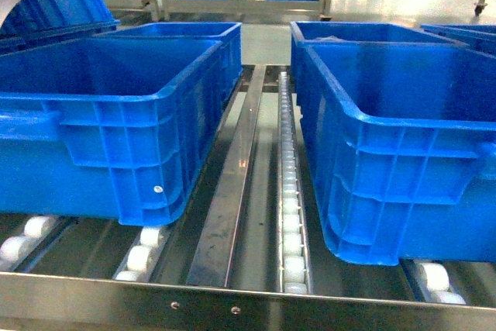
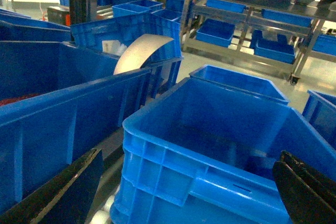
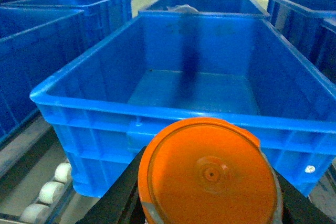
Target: Sort blue parts and orange caps into right shelf containers
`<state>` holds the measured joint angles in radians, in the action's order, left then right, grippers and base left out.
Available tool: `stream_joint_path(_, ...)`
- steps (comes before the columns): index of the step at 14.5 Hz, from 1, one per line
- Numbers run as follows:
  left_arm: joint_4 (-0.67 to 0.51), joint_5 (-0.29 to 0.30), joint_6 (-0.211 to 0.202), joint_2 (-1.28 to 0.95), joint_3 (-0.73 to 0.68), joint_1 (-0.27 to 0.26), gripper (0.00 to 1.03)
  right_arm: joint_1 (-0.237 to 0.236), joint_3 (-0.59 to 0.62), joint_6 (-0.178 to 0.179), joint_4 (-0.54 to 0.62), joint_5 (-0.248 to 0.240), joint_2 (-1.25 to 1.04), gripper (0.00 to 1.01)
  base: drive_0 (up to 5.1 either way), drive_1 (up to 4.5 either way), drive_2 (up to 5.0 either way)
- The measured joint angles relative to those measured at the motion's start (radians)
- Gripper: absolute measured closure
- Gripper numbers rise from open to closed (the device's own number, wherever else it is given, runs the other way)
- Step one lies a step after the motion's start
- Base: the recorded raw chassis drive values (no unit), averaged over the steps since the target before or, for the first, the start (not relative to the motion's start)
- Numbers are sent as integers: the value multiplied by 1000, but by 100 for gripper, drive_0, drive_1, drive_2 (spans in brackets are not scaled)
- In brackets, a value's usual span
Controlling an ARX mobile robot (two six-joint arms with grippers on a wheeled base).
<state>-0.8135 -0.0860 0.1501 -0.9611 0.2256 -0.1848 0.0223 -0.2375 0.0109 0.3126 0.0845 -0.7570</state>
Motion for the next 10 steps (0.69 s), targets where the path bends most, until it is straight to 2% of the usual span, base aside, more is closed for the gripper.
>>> stream_joint_path(3,1,0,0,0,0,0,5,3,-5,8,-5,-10,-10,57,0,0,0)
stream_joint_path(5,0,0,0,0,0,0,5,-18,-10,19,27,-29,-42,57,0,0,0)
stream_joint_path(7,0,0,0,0,0,0,5,-38,-55,22,106,-41,-127,57,0,0,0)
stream_joint_path(10,0,0,0,0,0,0,5,-43,-135,21,221,-66,-265,57,0,0,0)
